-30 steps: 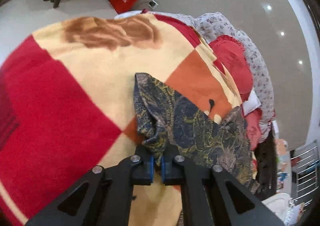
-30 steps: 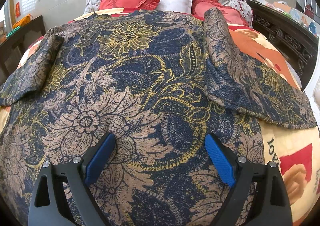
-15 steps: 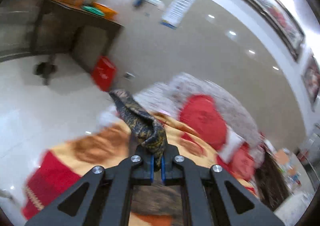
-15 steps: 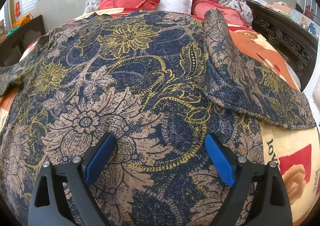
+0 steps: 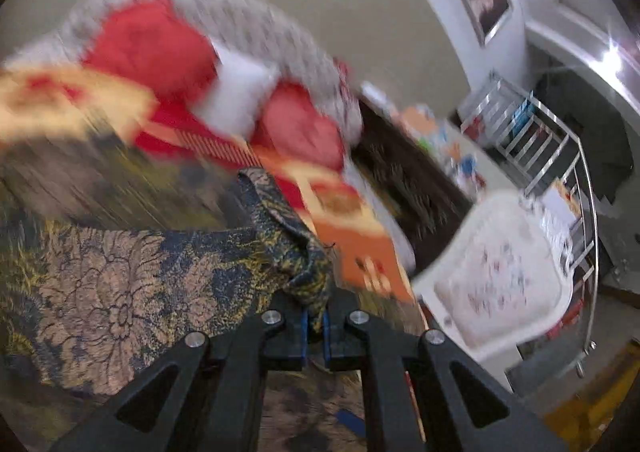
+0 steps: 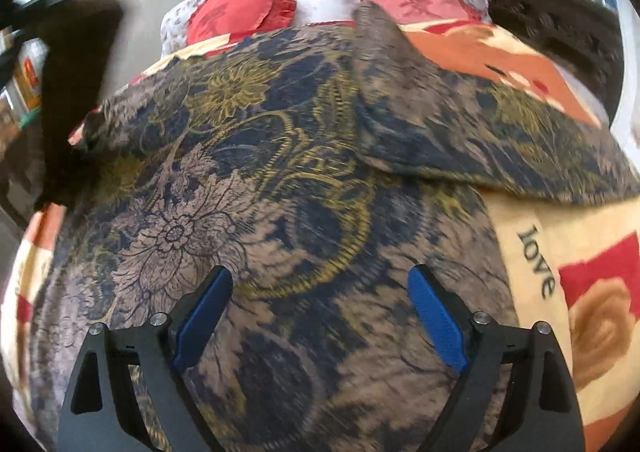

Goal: Fold small clothes
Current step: 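Lift the sleeve with the left gripper, fold it across the shirt body, release, then move the right gripper over the shirt to the other sleeve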

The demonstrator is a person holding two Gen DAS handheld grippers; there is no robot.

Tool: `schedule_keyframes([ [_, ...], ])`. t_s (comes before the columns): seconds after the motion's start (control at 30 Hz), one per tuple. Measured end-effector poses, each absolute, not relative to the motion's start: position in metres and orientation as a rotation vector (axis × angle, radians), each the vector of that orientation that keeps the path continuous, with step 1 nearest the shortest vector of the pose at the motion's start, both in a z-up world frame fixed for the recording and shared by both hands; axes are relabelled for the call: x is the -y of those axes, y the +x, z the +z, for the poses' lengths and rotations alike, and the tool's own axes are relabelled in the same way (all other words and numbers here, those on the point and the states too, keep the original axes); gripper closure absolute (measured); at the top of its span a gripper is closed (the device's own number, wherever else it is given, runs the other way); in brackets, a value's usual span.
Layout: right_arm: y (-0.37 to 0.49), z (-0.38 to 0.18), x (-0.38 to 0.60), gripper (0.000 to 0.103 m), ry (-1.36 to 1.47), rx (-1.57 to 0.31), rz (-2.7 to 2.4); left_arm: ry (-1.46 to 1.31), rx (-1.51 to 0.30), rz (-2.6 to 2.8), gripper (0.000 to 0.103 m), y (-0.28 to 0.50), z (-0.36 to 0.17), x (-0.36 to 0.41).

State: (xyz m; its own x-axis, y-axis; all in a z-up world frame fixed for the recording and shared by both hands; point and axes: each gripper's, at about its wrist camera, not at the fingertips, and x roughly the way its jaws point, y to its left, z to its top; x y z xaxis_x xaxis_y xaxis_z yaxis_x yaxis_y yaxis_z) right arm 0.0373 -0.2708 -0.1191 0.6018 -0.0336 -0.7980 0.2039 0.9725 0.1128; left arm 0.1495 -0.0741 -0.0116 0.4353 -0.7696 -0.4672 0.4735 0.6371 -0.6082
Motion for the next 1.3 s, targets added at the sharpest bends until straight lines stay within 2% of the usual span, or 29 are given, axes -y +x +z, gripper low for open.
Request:
schedule_keyframes([
  [0.07, 0.033, -0.119, 0.272, 0.000, 0.215, -0.907, -0.126, -0.388, -0.882, -0.817, 0.099, 0.145, -0.045, 0.112],
  [0.17, 0.035, -0.121, 0.269, 0.000, 0.193, -0.909, -0.126, -0.367, -0.939, -0.840, 0.099, 0.140, -0.069, 0.135],
  [0.27, 0.036, -0.123, 0.267, 0.003, 0.154, -0.924, -0.170, -0.425, -0.953, -0.886, 0.099, 0.152, -0.071, 0.136],
  [0.4, 0.039, -0.122, 0.266, 0.000, 0.166, -0.919, -0.143, -0.421, -0.969, -0.953, 0.099, 0.160, -0.061, 0.148],
  [0.5, 0.042, -0.122, 0.263, 0.000, 0.153, -0.924, -0.147, -0.312, -1.036, -0.994, 0.098, 0.162, -0.063, 0.168],
  [0.6, 0.046, -0.121, 0.261, 0.000, 0.133, -0.953, -0.149, -0.263, -1.085, -0.971, 0.086, 0.161, -0.070, 0.175],
  [0.63, 0.047, -0.119, 0.259, 0.000, 0.109, -0.960, -0.155, -0.266, -1.088, -0.968, 0.072, 0.159, -0.069, 0.172],
  [0.67, 0.047, -0.115, 0.260, 0.002, 0.093, -0.957, -0.164, -0.276, -1.091, -0.959, 0.053, 0.157, -0.067, 0.165],
  [0.73, 0.041, -0.104, 0.271, 0.006, 0.084, -0.922, -0.165, -0.327, -1.076, -0.942, 0.038, 0.153, -0.060, 0.144],
  [0.77, 0.043, -0.096, 0.281, 0.007, 0.083, -0.895, -0.178, -0.349, -1.064, -0.944, 0.036, 0.152, -0.057, 0.132],
  [0.83, 0.049, -0.081, 0.301, 0.016, 0.097, -0.862, -0.217, -0.389, -1.021, -0.934, 0.035, 0.147, -0.053, 0.100],
  [0.93, 0.057, -0.060, 0.334, 0.021, 0.109, -0.801, -0.299, -0.314, -0.929, -0.761, 0.031, 0.144, -0.058, 0.047],
  [1.03, 0.081, -0.051, 0.359, 0.029, 0.194, -0.796, -0.248, -0.283, -0.941, -0.510, 0.032, 0.148, -0.089, -0.006],
  [1.1, 0.107, -0.043, 0.362, 0.029, 0.255, -0.779, -0.128, -0.316, -0.953, -0.438, 0.032, 0.144, -0.109, -0.028],
  [1.2, 0.149, -0.043, 0.352, 0.029, 0.229, -0.826, -0.077, -0.298, -0.876, -0.416, 0.034, 0.123, -0.123, -0.036],
  [1.3, 0.195, -0.063, 0.342, 0.029, 0.105, -0.961, -0.121, -0.216, -0.853, -0.382, 0.031, 0.112, -0.122, -0.029],
])
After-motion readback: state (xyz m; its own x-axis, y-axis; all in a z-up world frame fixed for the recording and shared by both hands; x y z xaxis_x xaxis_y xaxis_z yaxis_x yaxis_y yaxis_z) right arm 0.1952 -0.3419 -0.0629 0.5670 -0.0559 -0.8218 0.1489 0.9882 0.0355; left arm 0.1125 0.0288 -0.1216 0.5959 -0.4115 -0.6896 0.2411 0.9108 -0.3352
